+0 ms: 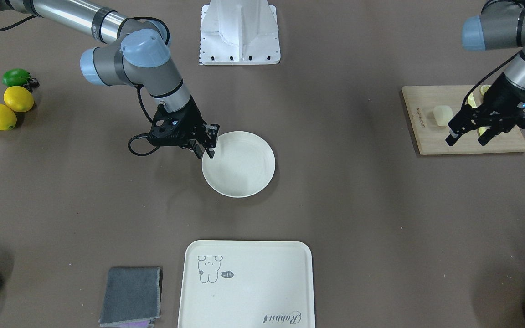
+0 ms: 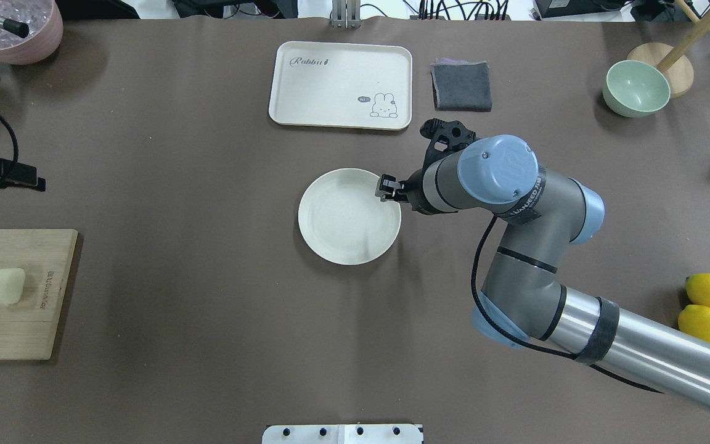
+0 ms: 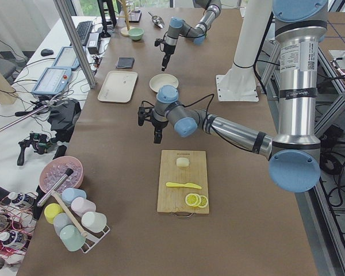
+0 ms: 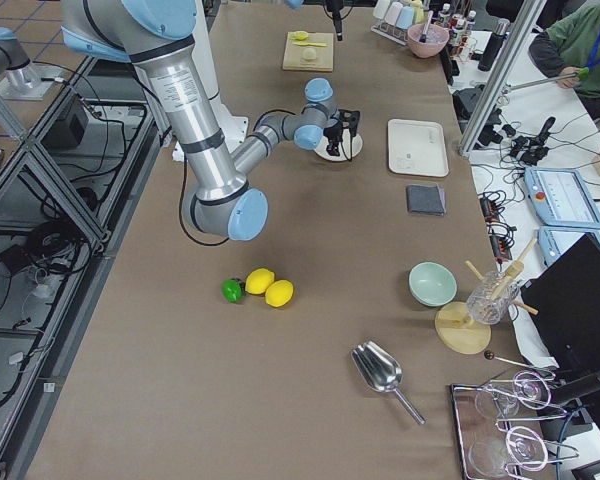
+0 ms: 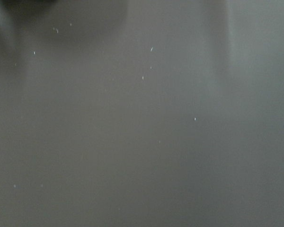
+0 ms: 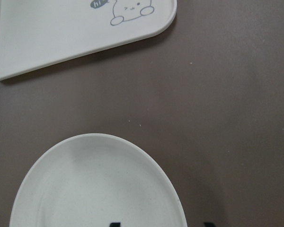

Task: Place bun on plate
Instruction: 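Release the plate and lift the right gripper while the left gripper grasps the bun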

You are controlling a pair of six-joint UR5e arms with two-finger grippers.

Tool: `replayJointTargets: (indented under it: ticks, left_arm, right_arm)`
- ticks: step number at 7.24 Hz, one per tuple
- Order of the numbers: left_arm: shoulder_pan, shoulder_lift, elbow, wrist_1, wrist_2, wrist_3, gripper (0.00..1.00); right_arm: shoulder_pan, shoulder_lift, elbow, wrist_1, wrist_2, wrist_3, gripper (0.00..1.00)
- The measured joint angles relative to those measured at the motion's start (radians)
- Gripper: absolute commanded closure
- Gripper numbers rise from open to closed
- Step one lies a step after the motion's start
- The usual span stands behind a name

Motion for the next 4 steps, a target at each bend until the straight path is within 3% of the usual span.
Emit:
replayJointTargets:
  ticks: [1, 3, 4]
  left_arm:
    - [0.027, 0.070, -0.005, -0.054, 0.025, 0.002, 0.02]
    - [0.070, 0.179, 0.013, -0.184, 0.055, 0.002, 0.17]
    - [0.102, 0.197, 0.035, -0.223, 0.083, 0.000, 0.17]
  right_arm:
    - [0.026, 0.001, 0.004, -0.001, 0.022, -0.002, 0.00]
    - [0.065, 0.001, 0.011, -0.004, 0.061, -0.010, 0.00]
    - [0.073, 0.001, 0.012, -0.005, 0.068, -0.012, 0.00]
